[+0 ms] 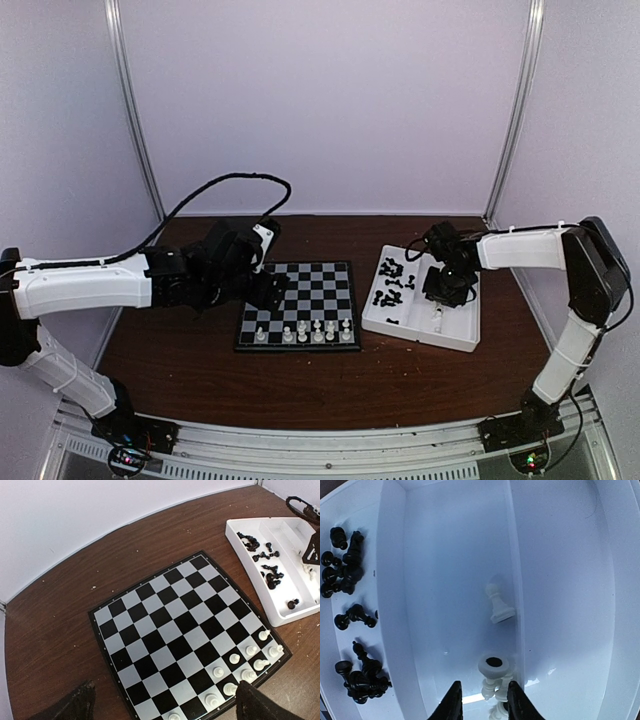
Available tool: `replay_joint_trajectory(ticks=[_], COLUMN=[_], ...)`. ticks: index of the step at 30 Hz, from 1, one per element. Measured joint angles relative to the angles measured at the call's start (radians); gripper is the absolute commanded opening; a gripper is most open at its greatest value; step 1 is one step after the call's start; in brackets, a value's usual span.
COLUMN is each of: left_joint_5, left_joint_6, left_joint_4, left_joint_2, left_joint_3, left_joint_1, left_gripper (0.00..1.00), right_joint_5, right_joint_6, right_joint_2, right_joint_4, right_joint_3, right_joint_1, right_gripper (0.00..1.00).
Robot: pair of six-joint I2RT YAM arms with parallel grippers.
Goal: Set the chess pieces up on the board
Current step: Pick up the chess piece from the storage box.
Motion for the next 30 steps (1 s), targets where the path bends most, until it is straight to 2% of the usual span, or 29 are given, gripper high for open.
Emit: replay_joint_trajectory(ticks=[15, 20, 30], left_joint_5=[0.0, 0.0, 0.0], left_joint_6=[0.008, 0.008, 0.008], left_joint_4=[0.0, 0.0, 0.0], left_joint_2=[0.0, 0.0, 0.0], left_joint_3=[0.0, 0.0, 0.0], left_joint_1=[0.0, 0.0, 0.0], left_gripper=[0.98, 0.98, 0.98], right_joint_5=[0.062, 0.089, 0.082], right_joint_6=[0.027, 0.024, -0.026], right_joint_2=[0.092, 0.12, 0.132], right_joint_4=[-0.011, -0.011, -0.021], right_joint_3=[0.062, 0.092, 0.1], right_joint_1=[0.011, 0.011, 0.011], right_gripper=[0.34, 0.3, 0.34])
